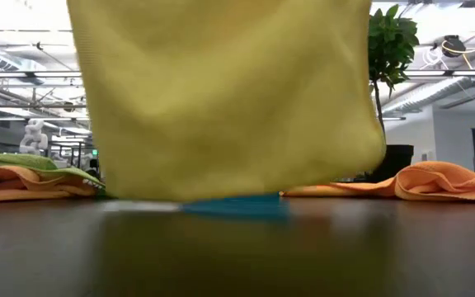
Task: Fold microfiber towels
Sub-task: Fold the yellow microfiber cloth
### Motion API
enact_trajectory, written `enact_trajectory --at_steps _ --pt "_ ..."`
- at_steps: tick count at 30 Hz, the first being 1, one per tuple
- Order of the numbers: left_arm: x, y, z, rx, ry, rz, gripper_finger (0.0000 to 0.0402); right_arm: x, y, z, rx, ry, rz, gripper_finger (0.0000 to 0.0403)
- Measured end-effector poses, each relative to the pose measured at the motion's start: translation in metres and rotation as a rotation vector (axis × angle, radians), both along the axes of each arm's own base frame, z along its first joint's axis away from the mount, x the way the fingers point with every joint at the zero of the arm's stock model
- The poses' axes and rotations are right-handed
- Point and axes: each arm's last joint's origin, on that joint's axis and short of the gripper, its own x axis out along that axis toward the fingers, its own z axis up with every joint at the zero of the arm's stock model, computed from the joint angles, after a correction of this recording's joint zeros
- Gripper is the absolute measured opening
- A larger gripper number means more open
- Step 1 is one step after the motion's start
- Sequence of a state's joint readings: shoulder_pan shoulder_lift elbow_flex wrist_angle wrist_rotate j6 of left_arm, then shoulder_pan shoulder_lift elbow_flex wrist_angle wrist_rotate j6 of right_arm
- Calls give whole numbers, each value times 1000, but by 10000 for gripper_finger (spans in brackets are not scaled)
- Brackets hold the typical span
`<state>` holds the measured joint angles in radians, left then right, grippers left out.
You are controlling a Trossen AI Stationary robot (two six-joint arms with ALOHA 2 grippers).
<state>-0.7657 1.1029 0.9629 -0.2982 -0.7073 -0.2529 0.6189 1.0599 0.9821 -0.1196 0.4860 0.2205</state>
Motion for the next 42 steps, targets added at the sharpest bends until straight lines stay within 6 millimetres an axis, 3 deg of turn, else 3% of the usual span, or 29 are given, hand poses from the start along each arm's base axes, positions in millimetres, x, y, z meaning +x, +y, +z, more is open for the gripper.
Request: enact_trajectory --at_steps 6,9,15,18,27,34,42 --pt "-4 -32 -7 -106 38 -53 1 7 30 -20 38 67 45 0" --pt "-5 -43 -1 -174 27 -63 1 7 44 -21 72 39 81 0" --pt "-4 -46 17 -85 3 -14 1 2 43 -12 54 -37 27 0" --pt "-3 -32 13 -1 74 61 1 -2 30 -13 10 -5 -111 0" --pt "15 38 -50 64 398 450 1 -2 -24 -57 -11 308 -463 0" --pt "41 82 -84 110 441 477 4 3 -56 -93 -27 435 -561 0" --pt "64 120 -91 48 365 382 7 0 -74 -103 -85 511 -628 0"
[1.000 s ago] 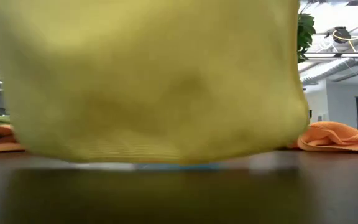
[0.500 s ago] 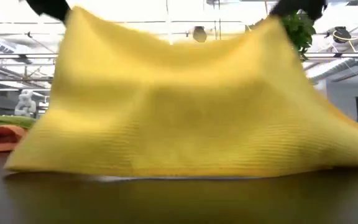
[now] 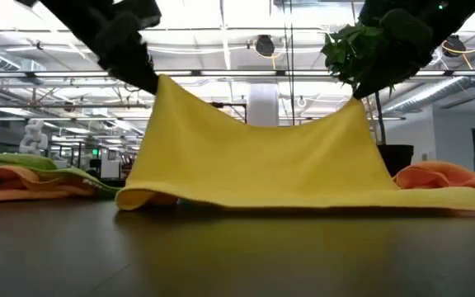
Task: Fold microfiber towels
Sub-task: Fold the yellow microfiber cloth
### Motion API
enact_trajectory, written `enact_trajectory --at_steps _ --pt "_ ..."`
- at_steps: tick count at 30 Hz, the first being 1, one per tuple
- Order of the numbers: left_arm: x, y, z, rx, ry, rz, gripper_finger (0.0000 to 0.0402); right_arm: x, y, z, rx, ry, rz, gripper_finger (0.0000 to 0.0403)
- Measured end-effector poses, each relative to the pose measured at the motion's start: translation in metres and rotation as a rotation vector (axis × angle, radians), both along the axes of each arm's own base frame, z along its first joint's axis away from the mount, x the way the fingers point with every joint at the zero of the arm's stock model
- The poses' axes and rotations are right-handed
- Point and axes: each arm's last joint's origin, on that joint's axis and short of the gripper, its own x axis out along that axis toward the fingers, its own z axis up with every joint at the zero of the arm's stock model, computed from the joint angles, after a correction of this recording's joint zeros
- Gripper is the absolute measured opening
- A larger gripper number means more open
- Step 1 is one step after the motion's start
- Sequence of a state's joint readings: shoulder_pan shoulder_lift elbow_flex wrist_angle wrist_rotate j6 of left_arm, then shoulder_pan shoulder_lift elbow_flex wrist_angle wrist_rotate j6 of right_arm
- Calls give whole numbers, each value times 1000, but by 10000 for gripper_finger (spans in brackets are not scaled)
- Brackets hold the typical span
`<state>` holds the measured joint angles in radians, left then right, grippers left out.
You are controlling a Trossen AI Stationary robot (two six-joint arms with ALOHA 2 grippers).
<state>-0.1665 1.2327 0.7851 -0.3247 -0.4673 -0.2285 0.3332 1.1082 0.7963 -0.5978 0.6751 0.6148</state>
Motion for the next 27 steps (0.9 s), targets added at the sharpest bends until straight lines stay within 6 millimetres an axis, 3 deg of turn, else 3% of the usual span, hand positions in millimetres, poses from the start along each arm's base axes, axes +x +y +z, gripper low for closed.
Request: enact_trajectory --at_steps 7,10,16,21,27 --pt "0 -4 12 -50 -30 -84 4 -11 0 11 20 -51 14 0" --pt "-2 -13 26 -176 -66 -135 4 -17 0 19 35 -92 27 0" --pt "-5 -45 57 -331 -142 -222 3 -22 2 24 122 -108 84 0" --pt "-2 -74 68 -386 -119 -227 3 -16 10 14 224 -43 127 0" --pt "23 -111 84 -332 -62 -274 2 -11 12 6 208 11 121 0"
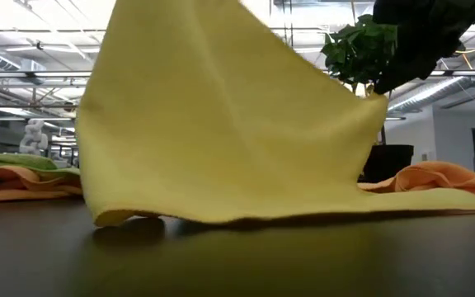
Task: Fold microfiber towels
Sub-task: Fold the yellow microfiber cloth
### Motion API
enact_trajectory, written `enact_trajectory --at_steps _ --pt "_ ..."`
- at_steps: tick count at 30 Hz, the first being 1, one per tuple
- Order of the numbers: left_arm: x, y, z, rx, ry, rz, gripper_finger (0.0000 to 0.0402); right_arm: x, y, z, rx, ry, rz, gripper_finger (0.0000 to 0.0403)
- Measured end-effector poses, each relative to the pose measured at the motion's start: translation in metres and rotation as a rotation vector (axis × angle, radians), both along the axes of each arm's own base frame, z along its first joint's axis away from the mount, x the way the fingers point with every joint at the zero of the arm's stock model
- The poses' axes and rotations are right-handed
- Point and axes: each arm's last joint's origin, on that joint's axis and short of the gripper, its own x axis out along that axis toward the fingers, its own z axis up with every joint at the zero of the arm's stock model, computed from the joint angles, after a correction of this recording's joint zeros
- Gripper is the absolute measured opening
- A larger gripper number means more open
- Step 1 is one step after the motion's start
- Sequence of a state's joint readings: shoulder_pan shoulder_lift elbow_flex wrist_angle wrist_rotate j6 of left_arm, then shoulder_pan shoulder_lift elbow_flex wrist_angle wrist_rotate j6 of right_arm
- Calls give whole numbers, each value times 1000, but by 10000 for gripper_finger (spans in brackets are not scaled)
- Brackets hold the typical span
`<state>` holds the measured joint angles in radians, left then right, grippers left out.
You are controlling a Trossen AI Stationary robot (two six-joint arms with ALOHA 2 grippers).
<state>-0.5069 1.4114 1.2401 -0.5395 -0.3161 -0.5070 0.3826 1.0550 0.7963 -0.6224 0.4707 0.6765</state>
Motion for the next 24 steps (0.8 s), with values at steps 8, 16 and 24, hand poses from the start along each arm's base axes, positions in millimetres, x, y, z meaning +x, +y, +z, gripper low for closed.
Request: enact_trajectory --at_steps 8,16,24 --pt "35 27 2 234 151 100 2 1 -14 0 -134 4 -108 0" --pt "53 120 -24 255 247 295 2 -3 -31 -4 -173 90 -174 0" --pt "47 166 -90 144 275 239 6 -10 -39 -11 -177 170 -230 0"
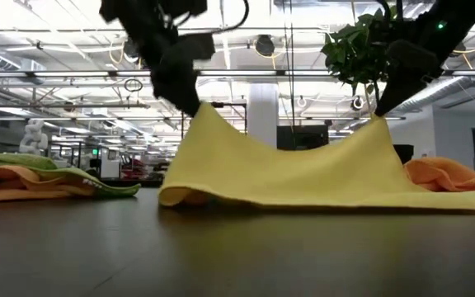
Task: Fold microfiber towels
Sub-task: Fold the yellow microfiber cloth
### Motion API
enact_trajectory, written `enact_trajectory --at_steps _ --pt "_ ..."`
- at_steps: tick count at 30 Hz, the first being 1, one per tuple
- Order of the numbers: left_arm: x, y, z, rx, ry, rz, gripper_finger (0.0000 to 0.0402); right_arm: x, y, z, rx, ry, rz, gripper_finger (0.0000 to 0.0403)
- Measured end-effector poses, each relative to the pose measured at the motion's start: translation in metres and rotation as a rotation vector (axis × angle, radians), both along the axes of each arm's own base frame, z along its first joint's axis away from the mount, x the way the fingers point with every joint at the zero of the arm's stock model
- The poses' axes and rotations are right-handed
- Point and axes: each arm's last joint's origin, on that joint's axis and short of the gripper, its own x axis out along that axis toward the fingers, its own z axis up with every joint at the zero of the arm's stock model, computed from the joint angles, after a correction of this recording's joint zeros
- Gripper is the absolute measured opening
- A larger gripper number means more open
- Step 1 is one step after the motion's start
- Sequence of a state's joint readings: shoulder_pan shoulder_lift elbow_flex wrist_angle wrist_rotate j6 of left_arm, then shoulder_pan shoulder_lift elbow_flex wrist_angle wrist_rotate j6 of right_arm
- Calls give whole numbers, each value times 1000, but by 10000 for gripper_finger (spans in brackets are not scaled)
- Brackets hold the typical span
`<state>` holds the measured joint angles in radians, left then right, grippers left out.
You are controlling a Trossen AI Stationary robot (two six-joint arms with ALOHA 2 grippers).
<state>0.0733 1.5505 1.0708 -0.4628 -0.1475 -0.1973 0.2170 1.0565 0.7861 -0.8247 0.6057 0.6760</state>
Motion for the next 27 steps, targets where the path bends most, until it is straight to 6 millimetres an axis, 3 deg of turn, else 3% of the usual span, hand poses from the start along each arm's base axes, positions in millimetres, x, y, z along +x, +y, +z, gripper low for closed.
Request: enact_trajectory --at_steps 5,10,14,21,27 --pt "-5 0 -26 -48 -41 -84 4 -3 0 -13 34 26 16 0" --pt "-4 -8 -28 -44 -74 -125 27 -6 -1 -28 124 57 24 0" --pt "0 -17 -25 -82 -117 -223 70 -8 -4 -37 153 60 11 7" --pt "-1 -22 -6 -41 -85 -240 169 -10 -6 -34 170 47 25 35" --pt "-14 -34 26 -2 -88 -273 204 -14 -8 -23 181 -48 27 53"
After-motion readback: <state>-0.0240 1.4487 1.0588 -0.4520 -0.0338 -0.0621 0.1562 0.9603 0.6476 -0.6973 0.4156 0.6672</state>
